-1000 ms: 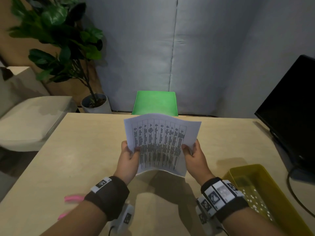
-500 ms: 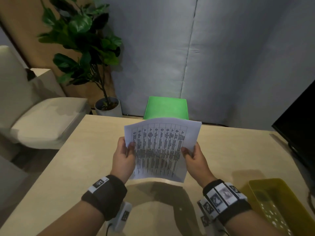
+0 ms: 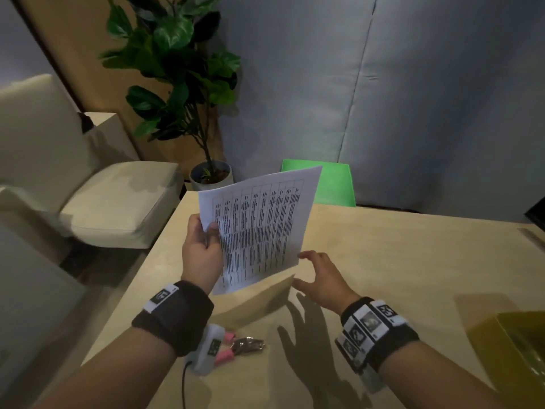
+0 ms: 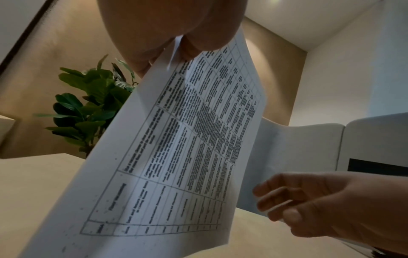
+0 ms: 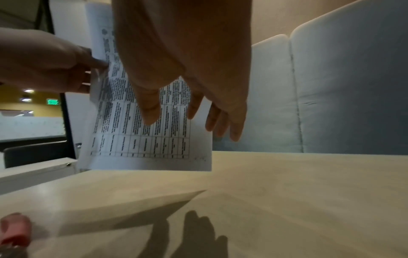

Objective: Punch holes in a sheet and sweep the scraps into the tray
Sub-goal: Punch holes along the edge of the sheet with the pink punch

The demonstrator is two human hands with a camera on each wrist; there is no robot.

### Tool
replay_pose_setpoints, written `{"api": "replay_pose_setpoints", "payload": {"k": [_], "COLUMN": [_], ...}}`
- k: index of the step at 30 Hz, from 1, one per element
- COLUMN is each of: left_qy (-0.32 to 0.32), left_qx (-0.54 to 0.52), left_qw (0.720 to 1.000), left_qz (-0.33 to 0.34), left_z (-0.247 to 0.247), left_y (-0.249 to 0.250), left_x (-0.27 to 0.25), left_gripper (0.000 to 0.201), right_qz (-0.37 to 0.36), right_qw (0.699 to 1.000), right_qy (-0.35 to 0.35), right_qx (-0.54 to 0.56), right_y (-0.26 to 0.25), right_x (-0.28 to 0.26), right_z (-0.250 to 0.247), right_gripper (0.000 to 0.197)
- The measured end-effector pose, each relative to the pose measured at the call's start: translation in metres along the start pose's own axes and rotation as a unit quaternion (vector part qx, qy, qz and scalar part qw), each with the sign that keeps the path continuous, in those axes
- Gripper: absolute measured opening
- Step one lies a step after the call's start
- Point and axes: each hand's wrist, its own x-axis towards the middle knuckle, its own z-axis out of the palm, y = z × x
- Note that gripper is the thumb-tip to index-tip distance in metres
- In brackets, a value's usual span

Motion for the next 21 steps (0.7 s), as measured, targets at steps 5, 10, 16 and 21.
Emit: {"api": "replay_pose_setpoints", "payload": {"k": [5,10,16,21], "left_qy": [0.003,0.004,0.014,0.008], "left_qx": [0.011,0.020,0.029,0.029], "left_qw": [1.000,1.000,0.999,0.999], "left_qz": [-0.002,-0.016,-0.020,-0.028], "left_z": [-0.031,-0.056,-0.074,-0.083], "left_y": [-0.008,-0.023,-0.031,-0.039], "left_x": [0.002,-0.001,-0.003,-0.010], "left_gripper": [0.004,0.012,0.005,0.005], "right_qz": [-0.047,-0.076,-0.096,-0.105], "right_qw": [0.988,0.971,0.943,0.916], "right_qy": [-0.107,-0.171,-0.240,-0.287], "right_qx": [-0.099,-0.152,-0.210,-0.259], "right_y": [-0.026,-0.053,-0.076,-0.082], "right_x": [0.003,0.004,0.003,-0.005], "right_z": [0.035,0.069,0.109,0.138], "right_gripper": [0.056,0.056,0.061,0.085]}}
